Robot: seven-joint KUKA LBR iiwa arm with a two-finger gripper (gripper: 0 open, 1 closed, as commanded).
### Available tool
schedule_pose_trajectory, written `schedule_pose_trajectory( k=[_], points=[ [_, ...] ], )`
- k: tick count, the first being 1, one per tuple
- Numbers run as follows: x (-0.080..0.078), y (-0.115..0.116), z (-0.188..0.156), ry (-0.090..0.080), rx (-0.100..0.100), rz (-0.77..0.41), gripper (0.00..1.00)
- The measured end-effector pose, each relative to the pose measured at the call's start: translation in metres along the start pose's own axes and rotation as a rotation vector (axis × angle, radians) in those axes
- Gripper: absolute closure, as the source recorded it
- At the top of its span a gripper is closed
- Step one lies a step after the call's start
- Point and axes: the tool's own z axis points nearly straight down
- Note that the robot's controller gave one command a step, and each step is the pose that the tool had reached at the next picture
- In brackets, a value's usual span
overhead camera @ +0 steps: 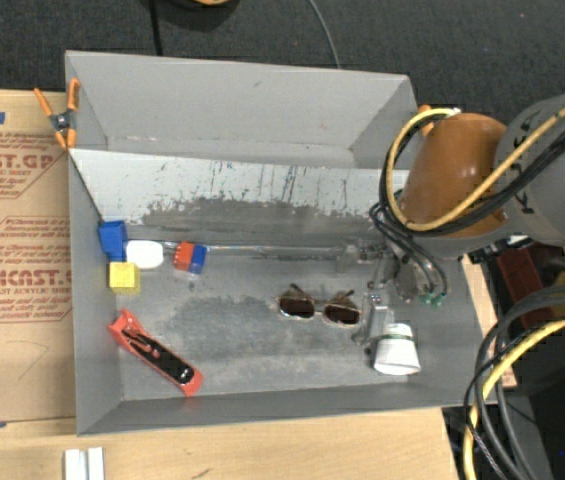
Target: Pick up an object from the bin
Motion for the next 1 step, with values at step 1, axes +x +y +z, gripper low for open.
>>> schedule_pose_trajectory(
  k=[1],
  points=[
    [-0.0019, 0.0001, -0.0043, -0.008, 0.001, -0.001, 0.0]
  ],
)
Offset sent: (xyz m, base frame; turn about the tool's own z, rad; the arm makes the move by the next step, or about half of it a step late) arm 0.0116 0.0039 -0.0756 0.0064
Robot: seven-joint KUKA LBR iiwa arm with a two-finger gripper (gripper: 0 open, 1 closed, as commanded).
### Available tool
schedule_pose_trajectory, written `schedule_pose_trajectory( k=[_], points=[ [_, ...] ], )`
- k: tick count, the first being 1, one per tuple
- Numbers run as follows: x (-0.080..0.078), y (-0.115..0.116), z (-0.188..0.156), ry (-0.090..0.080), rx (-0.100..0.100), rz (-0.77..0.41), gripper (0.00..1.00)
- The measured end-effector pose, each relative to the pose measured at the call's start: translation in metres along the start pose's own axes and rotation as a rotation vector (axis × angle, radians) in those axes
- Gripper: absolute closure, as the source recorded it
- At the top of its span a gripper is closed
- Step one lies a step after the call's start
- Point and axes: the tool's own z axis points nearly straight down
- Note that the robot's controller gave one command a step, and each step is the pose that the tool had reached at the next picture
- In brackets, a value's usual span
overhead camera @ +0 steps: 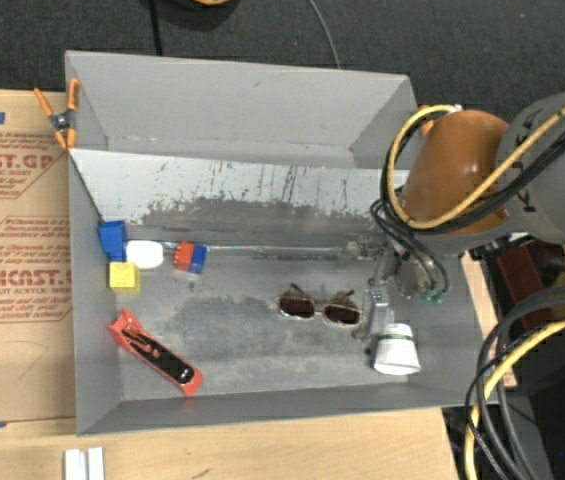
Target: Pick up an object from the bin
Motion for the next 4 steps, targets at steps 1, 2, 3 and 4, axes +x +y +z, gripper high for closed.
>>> schedule_pose_trajectory(
  k=[1, 2, 3, 4],
  points=[
    [-0.008, 0.002, 0.044, -0.005, 0.001, 0.004, 0.0],
    [-0.001, 0.017, 0.082, 0.0, -0.001, 0.103, 1.0],
    [-0.001, 0.017, 0.082, 0.0, 0.0, 0.103, 1.0],
    [0.003, 0.02, 0.047, 0.005, -0.001, 0.12, 1.0]
  ],
)
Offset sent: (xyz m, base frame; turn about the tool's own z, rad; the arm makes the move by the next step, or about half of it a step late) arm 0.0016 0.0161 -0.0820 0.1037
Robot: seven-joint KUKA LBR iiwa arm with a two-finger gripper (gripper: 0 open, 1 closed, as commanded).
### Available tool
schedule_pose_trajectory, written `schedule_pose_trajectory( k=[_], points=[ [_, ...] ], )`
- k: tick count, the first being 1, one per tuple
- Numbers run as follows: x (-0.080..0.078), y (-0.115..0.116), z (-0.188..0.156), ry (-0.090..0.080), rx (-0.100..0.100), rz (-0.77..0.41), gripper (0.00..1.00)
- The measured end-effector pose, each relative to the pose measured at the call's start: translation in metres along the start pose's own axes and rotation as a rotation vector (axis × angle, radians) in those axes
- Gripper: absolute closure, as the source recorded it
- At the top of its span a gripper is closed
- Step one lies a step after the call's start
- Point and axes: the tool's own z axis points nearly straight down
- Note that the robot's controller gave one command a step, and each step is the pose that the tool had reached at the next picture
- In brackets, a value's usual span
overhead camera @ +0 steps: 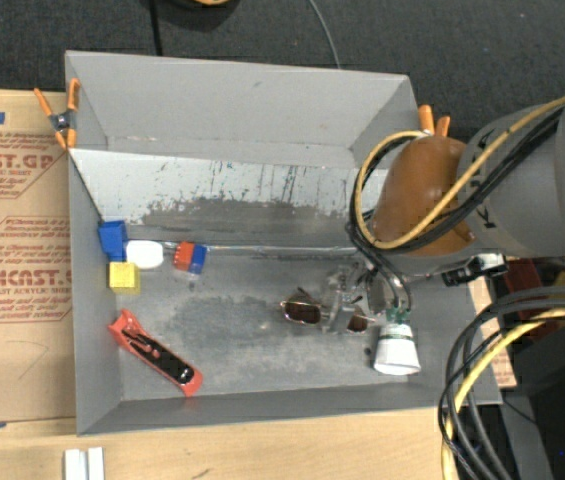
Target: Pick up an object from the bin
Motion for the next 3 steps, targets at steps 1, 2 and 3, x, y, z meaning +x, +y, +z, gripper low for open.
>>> schedule_pose_trajectory(
  k=[1, 2, 3],
  points=[
    [-0.006, -0.008, -0.051, -0.001, 0.0, -0.014, 1.0],
    [-0.005, 0.004, -0.08, -0.012, 0.0, -0.002, 1.0],
    [0.0, 0.009, -0.099, 0.0, 0.0, -0.025, 1.0]
  ],
)
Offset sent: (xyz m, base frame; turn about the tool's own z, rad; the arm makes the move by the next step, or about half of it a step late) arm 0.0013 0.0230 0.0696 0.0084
